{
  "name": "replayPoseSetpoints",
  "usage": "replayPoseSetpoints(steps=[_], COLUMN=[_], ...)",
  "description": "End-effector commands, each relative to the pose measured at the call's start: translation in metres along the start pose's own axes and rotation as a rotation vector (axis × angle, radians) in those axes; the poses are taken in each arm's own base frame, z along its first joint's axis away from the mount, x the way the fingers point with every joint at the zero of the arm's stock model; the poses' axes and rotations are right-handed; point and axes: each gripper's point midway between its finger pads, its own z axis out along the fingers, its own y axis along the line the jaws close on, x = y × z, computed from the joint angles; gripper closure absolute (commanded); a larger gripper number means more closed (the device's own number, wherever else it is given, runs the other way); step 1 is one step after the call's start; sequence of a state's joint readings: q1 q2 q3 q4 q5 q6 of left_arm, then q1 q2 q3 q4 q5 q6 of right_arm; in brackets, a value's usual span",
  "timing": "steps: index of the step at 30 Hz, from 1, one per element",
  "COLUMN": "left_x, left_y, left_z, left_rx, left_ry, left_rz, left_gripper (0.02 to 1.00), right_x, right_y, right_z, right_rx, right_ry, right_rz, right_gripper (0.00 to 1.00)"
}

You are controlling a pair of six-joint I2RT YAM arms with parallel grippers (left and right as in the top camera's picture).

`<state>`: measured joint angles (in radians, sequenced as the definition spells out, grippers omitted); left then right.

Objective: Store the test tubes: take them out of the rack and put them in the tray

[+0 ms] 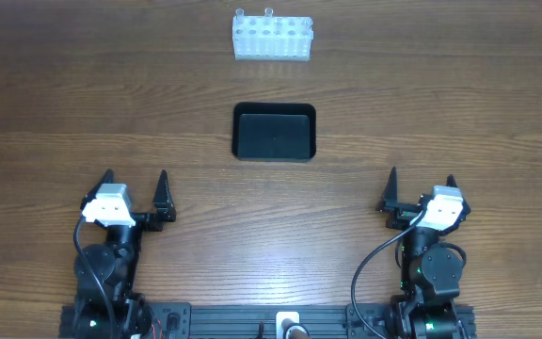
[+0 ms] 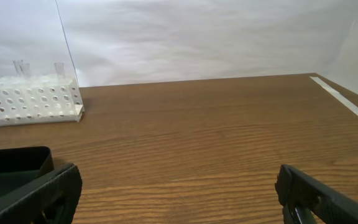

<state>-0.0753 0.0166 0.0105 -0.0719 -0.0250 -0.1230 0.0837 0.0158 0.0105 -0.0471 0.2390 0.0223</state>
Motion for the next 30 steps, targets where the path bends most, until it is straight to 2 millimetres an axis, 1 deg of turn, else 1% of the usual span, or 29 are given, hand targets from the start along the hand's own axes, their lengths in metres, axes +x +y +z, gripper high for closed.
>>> replayPoseSetpoints(steps=[1, 4, 5, 10, 12, 14, 17, 22, 27, 30], left_x=[0.002, -0.001, -0.006, -0.047, -0.064, -0.075, -0.087, -0.104, -0.107, -0.102], left_y=[0.0, 0.0, 0.0, -0.002, -0.005, -0.007, -0.008, -0.021, -0.045, -0.062], left_z=[0.0, 0.001, 0.001, 0.009, 0.016, 0.026, 0.051, 0.111, 0.168, 0.202], left_rx=[0.001, 0.003, 0.002, 0.018, 0.027, 0.029, 0.023, 0.052, 0.078, 0.087], left_ry=[0.004, -0.008, -0.028, -0.18, -0.231, -0.233, -0.175, -0.008, 0.132, 0.181], left_rz=[0.011, 0.011, 0.01, 0.01, 0.011, 0.011, 0.011, 0.01, 0.018, 0.028], left_gripper=[0.02, 0.018, 0.018, 0.02, 0.02, 0.018, 0.018, 0.023, 0.018, 0.023], right_x=[0.001, 0.001, 0.001, 0.001, 0.001, 0.001, 0.001, 0.001, 0.001, 0.001], right_y=[-0.002, -0.002, -0.002, -0.002, -0.002, -0.002, -0.002, -0.002, -0.002, -0.002], right_z=[0.0, 0.0, 0.0, 0.0, 0.0, 0.0, 0.0, 0.0, 0.0, 0.0], right_rx=[0.007, 0.007, 0.007, 0.007, 0.007, 0.007, 0.007, 0.007, 0.007, 0.007], right_ry=[-0.001, -0.001, -0.001, -0.001, -0.001, -0.001, -0.001, -0.001, -0.001, -0.001], right_rz=[0.003, 0.003, 0.003, 0.003, 0.003, 0.003, 0.003, 0.003, 0.003, 0.003], right_gripper=[0.007, 0.009, 0.007, 0.009, 0.009, 0.007, 0.007, 0.009, 0.007, 0.007])
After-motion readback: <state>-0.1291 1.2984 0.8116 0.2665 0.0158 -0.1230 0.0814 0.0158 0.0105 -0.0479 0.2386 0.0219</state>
